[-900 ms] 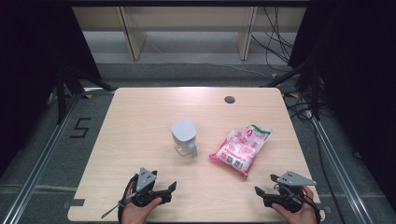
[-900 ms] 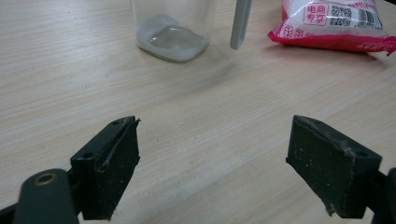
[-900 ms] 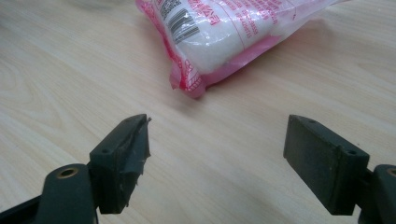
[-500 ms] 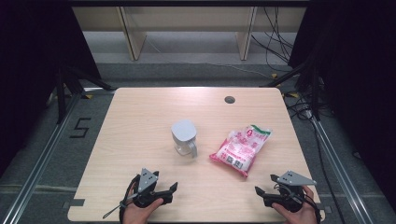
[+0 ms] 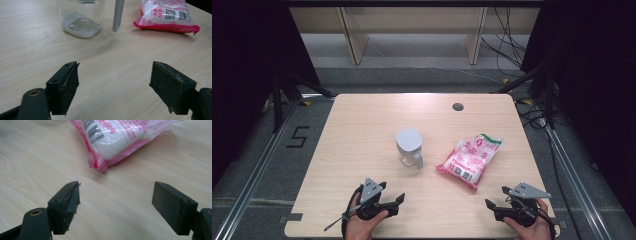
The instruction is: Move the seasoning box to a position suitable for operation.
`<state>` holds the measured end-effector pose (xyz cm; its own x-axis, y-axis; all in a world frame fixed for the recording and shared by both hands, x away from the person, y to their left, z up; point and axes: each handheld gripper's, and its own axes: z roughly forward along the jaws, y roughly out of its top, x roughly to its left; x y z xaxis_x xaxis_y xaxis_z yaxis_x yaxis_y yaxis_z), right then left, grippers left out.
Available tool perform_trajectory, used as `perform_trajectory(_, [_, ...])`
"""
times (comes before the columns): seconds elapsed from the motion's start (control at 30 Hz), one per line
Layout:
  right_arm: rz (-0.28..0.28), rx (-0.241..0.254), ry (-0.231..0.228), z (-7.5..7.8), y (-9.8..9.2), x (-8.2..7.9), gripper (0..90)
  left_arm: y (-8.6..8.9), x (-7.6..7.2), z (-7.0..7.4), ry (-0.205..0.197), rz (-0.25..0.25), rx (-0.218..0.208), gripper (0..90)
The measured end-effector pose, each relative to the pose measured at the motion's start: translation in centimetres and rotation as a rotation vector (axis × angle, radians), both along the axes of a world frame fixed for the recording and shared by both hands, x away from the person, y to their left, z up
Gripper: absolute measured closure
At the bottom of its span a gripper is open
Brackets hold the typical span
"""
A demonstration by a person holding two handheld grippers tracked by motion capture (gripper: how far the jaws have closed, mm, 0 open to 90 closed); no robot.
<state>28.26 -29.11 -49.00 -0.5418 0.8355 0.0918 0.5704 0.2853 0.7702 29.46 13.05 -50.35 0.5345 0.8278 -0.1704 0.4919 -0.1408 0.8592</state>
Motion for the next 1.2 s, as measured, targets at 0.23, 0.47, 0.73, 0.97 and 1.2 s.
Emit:
perform_trajectory(0.23, [-0.004, -0.004, 0.002, -0.1, 0.0, 0.0, 23.0, -2.3, 2.5, 0.4, -0.034, -0.036, 0.014, 25.2])
perform_trajectory(0.47, [0.022, -0.012, -0.017, -0.1, -0.3, 0.3, 22.9, -5.1, 4.7, 0.6, -0.052, -0.042, 0.036, 34.4])
perform_trajectory(0.73, [0.032, -0.014, -0.021, -0.1, -0.1, 0.3, 22.4, -7.3, 7.2, 0.9, -0.080, -0.034, 0.094, 45.6])
perform_trajectory(0.97, [0.043, -0.007, -0.025, -0.1, 0.0, 0.4, 22.5, -8.6, 8.5, 0.8, -0.090, 0.000, 0.170, 54.8])
perform_trajectory(1.2, [0.044, -0.012, -0.026, -0.1, -0.1, 0.4, 23.3, -7.7, 8.5, 0.4, -0.115, -0.009, 0.163, 71.1])
